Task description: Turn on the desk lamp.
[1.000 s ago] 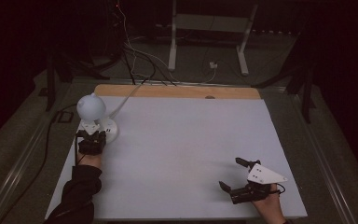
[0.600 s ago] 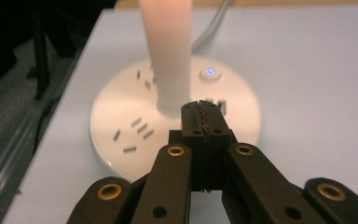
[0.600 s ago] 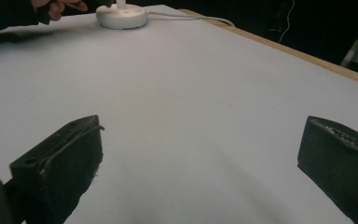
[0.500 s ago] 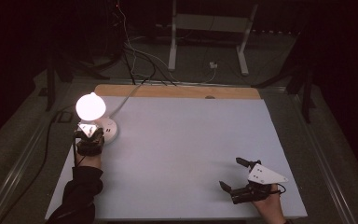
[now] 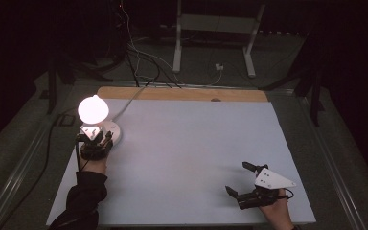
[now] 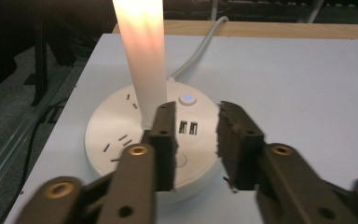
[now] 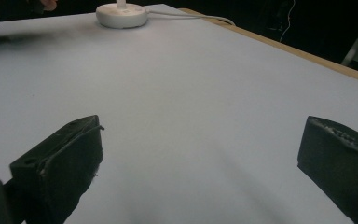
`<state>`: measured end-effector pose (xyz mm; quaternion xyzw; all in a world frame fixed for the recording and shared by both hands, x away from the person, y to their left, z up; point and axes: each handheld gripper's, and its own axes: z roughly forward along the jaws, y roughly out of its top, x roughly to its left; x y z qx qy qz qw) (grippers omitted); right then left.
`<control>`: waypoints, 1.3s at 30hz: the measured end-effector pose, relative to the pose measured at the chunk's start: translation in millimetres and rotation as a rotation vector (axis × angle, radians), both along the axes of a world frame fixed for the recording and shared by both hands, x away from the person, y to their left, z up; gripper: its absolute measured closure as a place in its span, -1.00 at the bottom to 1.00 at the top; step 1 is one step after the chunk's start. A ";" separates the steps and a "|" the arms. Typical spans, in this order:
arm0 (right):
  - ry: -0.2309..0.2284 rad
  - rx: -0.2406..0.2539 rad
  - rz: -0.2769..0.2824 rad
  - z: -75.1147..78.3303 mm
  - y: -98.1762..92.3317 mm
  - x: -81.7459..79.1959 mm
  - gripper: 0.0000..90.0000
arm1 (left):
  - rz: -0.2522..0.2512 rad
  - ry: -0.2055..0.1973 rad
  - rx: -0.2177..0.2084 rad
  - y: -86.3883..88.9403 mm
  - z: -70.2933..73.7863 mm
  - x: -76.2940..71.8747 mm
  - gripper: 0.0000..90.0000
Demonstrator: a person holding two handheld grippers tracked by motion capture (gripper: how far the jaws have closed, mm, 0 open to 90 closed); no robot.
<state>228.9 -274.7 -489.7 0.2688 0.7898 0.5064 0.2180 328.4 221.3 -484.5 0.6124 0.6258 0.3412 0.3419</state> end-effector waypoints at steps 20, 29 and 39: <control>0.007 0.000 0.006 -0.5 1.2 0.7 -1.00 | -0.227 0.065 -0.133 1.0 21.8 -9.7 -0.99; 0.011 0.003 0.004 -1.0 1.2 1.2 -1.00 | -0.331 0.042 -0.178 -1.0 36.1 -21.2 -0.99; 0.011 0.007 0.003 -0.5 0.6 0.8 -1.00 | -0.416 0.035 -0.182 -4.2 29.2 -36.7 -0.99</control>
